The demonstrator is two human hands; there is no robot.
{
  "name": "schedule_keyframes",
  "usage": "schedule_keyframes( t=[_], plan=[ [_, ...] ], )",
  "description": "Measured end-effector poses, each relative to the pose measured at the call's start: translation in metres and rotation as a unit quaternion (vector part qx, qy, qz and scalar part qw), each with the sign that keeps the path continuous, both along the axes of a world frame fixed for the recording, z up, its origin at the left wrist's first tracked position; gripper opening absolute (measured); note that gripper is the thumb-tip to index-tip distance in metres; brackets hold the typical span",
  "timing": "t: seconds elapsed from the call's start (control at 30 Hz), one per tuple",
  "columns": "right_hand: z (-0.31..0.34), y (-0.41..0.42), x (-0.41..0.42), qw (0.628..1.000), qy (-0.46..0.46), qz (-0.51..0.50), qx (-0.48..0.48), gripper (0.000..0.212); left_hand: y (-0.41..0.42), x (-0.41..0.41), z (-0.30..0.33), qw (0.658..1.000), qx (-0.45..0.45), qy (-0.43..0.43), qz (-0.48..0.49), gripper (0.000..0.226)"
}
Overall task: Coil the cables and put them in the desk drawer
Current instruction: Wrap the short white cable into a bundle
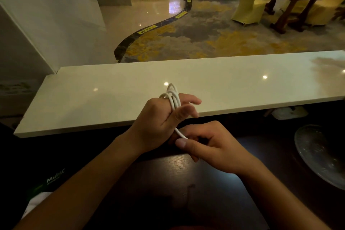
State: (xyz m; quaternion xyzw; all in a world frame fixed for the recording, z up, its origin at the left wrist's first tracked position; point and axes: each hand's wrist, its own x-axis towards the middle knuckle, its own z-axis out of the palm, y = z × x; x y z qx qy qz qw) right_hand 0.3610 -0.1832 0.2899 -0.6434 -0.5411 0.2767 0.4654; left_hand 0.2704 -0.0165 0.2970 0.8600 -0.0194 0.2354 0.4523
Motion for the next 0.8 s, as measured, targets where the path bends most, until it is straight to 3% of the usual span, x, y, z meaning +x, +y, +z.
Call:
schedule_keyframes(
  t=[0.13, 0.27, 0.43, 0.53, 0.7, 0.8],
  plan=[
    [0.013, -0.006, 0.001, 1.000, -0.024, -0.005, 0.017, 0.015, 0.002, 0.001, -0.010, 0.999, 0.034, -0.011, 0.010, 0.079],
    [0.025, -0.009, 0.002, 0.997, -0.055, -0.006, 0.050, 0.016, 0.000, -0.002, -0.010, 0.999, 0.019, -0.008, -0.043, 0.091],
    [0.036, -0.009, 0.003, 0.995, -0.067, -0.029, 0.061, 0.017, 0.000, -0.004, -0.006, 0.996, -0.013, 0.008, -0.092, 0.076],
    [0.044, -0.010, 0.004, 0.994, -0.087, -0.037, 0.060, 0.019, -0.001, -0.004, -0.010, 0.991, -0.056, 0.024, -0.115, 0.087],
    [0.052, -0.012, 0.003, 0.992, -0.108, -0.035, 0.058, 0.019, -0.007, -0.004, -0.011, 0.992, -0.052, 0.029, -0.111, 0.093],
    [0.059, -0.012, 0.004, 0.993, -0.086, -0.035, 0.069, 0.019, -0.010, -0.001, -0.008, 0.995, -0.033, 0.012, -0.093, 0.083]
  ],
)
